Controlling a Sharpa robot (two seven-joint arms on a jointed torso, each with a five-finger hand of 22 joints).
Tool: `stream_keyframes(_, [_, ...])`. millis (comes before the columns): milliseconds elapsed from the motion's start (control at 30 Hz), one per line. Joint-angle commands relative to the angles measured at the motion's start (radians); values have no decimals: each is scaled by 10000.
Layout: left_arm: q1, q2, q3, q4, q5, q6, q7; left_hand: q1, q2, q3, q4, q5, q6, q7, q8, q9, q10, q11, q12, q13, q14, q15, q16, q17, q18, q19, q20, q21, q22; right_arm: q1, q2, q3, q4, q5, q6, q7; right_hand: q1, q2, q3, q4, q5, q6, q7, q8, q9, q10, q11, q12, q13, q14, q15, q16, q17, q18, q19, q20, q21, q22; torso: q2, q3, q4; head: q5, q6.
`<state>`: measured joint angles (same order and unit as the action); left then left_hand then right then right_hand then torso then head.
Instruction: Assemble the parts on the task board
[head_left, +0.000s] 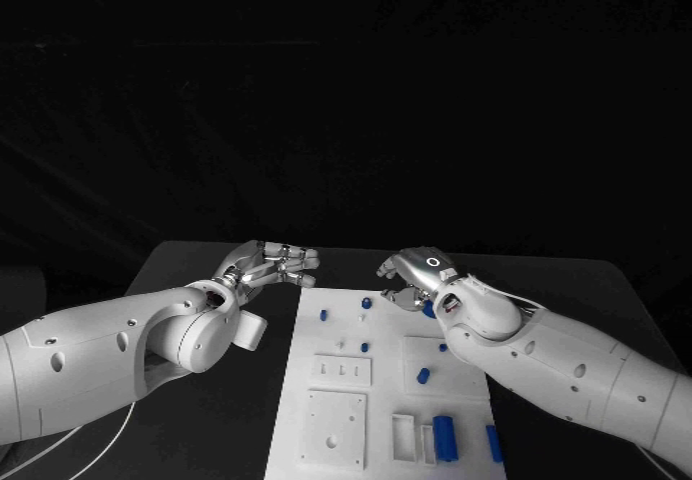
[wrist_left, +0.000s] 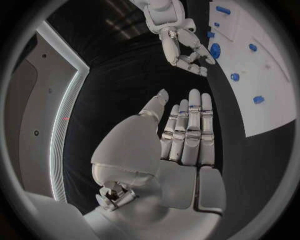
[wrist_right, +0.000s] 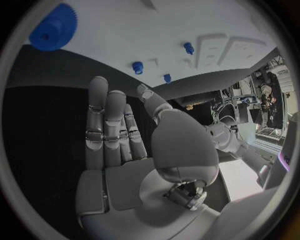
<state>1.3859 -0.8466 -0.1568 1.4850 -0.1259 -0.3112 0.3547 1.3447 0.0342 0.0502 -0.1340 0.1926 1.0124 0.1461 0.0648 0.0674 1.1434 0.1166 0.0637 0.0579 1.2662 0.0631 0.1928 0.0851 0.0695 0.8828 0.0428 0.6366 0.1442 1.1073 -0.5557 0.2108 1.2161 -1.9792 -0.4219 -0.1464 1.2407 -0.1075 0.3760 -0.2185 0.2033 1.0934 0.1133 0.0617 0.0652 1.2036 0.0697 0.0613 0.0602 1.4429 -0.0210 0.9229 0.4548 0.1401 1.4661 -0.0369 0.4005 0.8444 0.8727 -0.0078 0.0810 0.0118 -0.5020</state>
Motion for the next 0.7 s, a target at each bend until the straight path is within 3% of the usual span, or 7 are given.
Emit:
stream_keyframes(33, [35, -36, 9, 2, 53, 98, 63, 26, -110, -1, 45, -19, -81, 21, -26, -11, -88, -3, -47, 12, -47, 24, 20, -17, -88, 59, 30, -17, -16, -5, -457, 63, 400, 404, 86, -79, -224, -102, 350, -47, 250, 280, -61, 28, 50, 626, -183, -22, 45, -21, -173, 59, 62, -54, 349, -192, 217, 198, -26, 73, -160, -69, 58])
stream_keyframes(167, [38, -61, 9, -37, 53, 110, 81, 26, -110, -1, 45, -19, -81, 21, -26, -11, -88, -3, -47, 12, -47, 24, 20, -17, -88, 59, 30, -17, -16, -5, -997, 120, 724, 549, 263, -57, -386, -257, 609, 10, 41, 239, -61, 7, 26, 705, -208, -26, 29, -45, -223, 60, 180, -181, 188, -311, 465, 595, -51, 116, -235, -131, 44])
stream_keyframes(333, [38, -88, 7, -59, 53, 145, 90, 33, -105, -3, 52, -21, -84, 23, -25, -10, -93, 0, -47, 12, -47, 26, 17, -19, -86, 60, 32, -16, -22, -17, -1421, 143, 873, 764, 516, 29, -428, -373, 594, 118, -405, 13, 9, 0, -3, 199, -53, -31, 4, -12, -84, 65, 226, -120, 157, -194, 507, 733, -52, 198, -268, -199, 14])
stream_keyframes(400, [38, -102, 7, -64, 54, 154, 90, 33, -105, -3, 52, -21, -84, 23, -25, -10, -93, 0, -47, 12, -47, 26, 17, -19, -86, 60, 32, -16, -22, -33, -1537, 146, 880, 824, 631, 58, -373, -403, 507, 180, -500, -23, 23, 5, -6, -9, 4, -32, 3, -14, -42, 72, 245, -53, 149, -133, 507, 795, -58, 214, -276, -220, 10])
stream_keyframes(433, [38, -112, 6, -66, 56, 157, 90, 33, -105, -3, 52, -21, -84, 23, -25, -10, -93, 0, -47, 12, -47, 26, 17, -19, -86, 60, 32, -16, -22, -44, -1589, 147, 869, 865, 696, 80, -369, -431, 446, 205, -557, -38, 5, 4, -8, -112, 23, -32, 0, -14, -26, 73, 249, -39, 145, -117, 502, 811, -59, 192, -276, -245, 15])
stream_keyframes(567, [38, -142, 5, -67, 61, 163, 90, 33, -105, -3, 52, -21, -84, 23, -25, -10, -93, 0, -47, 12, -47, 26, 17, -19, -86, 60, 32, -16, -22, -78, -1700, 150, 798, 998, 889, 157, -164, -417, -16, 368, -611, -205, 30, 8, -16, -415, 97, -28, -1, -18, 33, 75, 252, 46, 153, -41, 443, 888, -55, 211, -305, -287, 25])
stream_keyframes(700, [38, -145, 5, -69, 63, 175, 87, 34, -103, -15, 69, -21, -84, 22, -24, -9, -101, 2, -46, 13, -47, 29, 13, -20, -85, 56, 36, -16, -38, -97, -1702, 150, 692, 1065, 1126, 197, 96, -398, -564, 519, -742, -499, 53, 5, -30, -780, 185, -27, -3, -20, 95, 72, 225, 94, 179, 31, 322, 946, -52, 190, -285, -356, 29])
